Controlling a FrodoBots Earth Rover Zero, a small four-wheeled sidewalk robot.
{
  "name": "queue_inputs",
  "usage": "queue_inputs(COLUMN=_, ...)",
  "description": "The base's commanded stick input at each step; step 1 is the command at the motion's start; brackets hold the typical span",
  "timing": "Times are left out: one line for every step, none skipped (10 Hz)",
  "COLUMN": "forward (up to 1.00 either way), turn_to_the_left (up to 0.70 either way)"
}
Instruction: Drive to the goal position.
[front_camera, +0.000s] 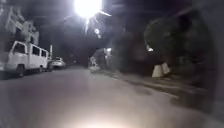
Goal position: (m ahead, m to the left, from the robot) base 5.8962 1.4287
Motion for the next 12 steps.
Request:
queue_inputs(forward=0.70, turn_to_the_left=0.00)
queue_inputs(forward=0.70, turn_to_the_left=0.00)
queue_inputs(forward=0.70, turn_to_the_left=0.00)
queue_inputs(forward=0.70, turn_to_the_left=0.00)
queue_inputs(forward=0.70, turn_to_the_left=0.00)
queue_inputs(forward=0.70, turn_to_the_left=0.00)
queue_inputs(forward=0.70, turn_to_the_left=0.00)
queue_inputs(forward=0.70, turn_to_the_left=0.00)
queue_inputs(forward=0.70, turn_to_the_left=0.00)
queue_inputs(forward=0.70, turn_to_the_left=0.00)
queue_inputs(forward=0.70, turn_to_the_left=0.00)
queue_inputs(forward=0.70, turn_to_the_left=0.00)
